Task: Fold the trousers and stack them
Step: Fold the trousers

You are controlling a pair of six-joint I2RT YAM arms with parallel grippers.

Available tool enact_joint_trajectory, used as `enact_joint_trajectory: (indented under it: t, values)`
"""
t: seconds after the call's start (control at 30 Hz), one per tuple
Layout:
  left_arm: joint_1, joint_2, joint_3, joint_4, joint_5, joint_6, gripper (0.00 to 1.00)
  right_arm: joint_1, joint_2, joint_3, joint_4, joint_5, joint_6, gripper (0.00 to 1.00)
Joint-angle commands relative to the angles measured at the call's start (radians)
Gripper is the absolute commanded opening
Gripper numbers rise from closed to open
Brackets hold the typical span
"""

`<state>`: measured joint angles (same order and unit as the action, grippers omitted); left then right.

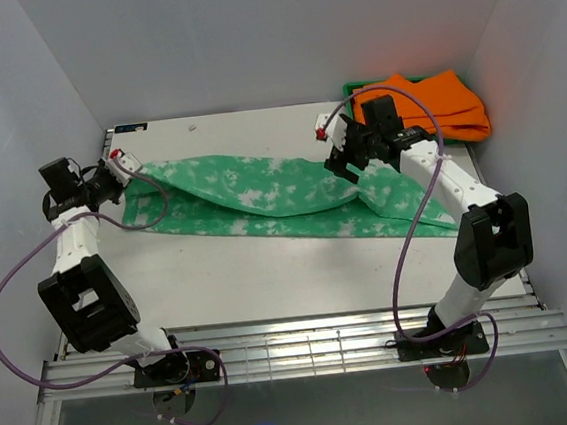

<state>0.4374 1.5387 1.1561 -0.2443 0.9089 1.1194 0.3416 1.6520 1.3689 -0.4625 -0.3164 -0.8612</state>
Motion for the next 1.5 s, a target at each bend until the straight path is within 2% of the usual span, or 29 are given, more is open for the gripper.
enact_joint_trajectory:
  t: [0.0,0.03,0.17,0.33,0.47,0.6,0.87,0.97,1.0,1.13,1.17,1.2,1.23,1.27,1.3,1.33,1.4,1.43,1.47]
  values:
    - [-0.043,-0.049,-0.013,-0.154,-0.004,0.034,0.00,0.109,0.010,0.198,0.094,-0.164,0.183,0.90]
    - [-0.046,-0.045,-0.009,-0.173,-0.001,0.037,0.00,0.135,0.032,0.228,0.116,-0.199,0.201,0.90]
    - [-0.060,-0.019,0.045,-0.268,0.028,0.000,0.00,0.264,0.188,0.301,0.405,-0.262,0.428,0.90]
    - [-0.060,-0.003,0.106,-0.361,0.071,-0.055,0.00,0.378,0.386,0.476,0.528,-0.318,0.473,0.90]
    - [-0.060,0.023,0.145,-0.366,0.067,-0.131,0.00,0.434,0.505,0.561,0.588,-0.339,0.533,0.90]
    - [-0.058,0.049,0.175,-0.398,0.093,-0.150,0.00,0.493,0.580,0.579,0.703,-0.282,0.534,0.90]
    - [-0.058,0.075,0.203,-0.428,0.128,-0.188,0.00,0.600,0.710,0.639,0.953,-0.011,0.455,0.91]
    - [-0.058,0.074,0.200,-0.438,0.127,-0.187,0.00,0.620,0.805,0.755,0.957,0.031,0.447,1.00]
    - [-0.060,0.072,0.200,-0.440,0.131,-0.188,0.00,0.622,0.833,0.829,0.947,0.033,0.442,0.99]
    - [-0.058,0.058,0.212,-0.447,0.165,-0.227,0.00,0.631,0.917,0.903,0.969,0.037,0.395,0.82]
    - [-0.058,0.054,0.214,-0.452,0.176,-0.234,0.00,0.631,0.934,0.900,0.981,0.042,0.383,0.74]
    - [-0.058,0.049,0.214,-0.454,0.183,-0.243,0.00,0.632,0.942,0.901,0.995,0.051,0.373,0.57]
    - [-0.058,0.043,0.211,-0.454,0.199,-0.262,0.00,0.632,0.948,0.900,0.999,0.078,0.366,0.47]
    - [-0.058,0.031,0.211,-0.454,0.203,-0.271,0.00,0.632,0.954,0.895,1.009,0.095,0.364,0.22]
    - [-0.058,0.025,0.209,-0.454,0.209,-0.283,0.00,0.631,0.954,0.889,1.033,0.111,0.364,0.11]
    - [-0.055,0.020,0.209,-0.454,0.212,-0.312,0.04,0.631,0.951,0.882,1.047,0.137,0.364,0.08]
    - [-0.040,0.003,0.200,-0.370,0.209,-0.421,0.26,0.626,0.942,0.862,1.070,0.149,0.367,0.08]
    - [0.009,-0.005,0.186,-0.310,0.211,-0.605,0.43,0.626,0.939,0.861,1.081,0.163,0.376,0.08]
    - [0.038,-0.012,0.157,-0.183,0.228,-0.700,0.51,0.622,0.934,0.861,1.084,0.168,0.381,0.08]
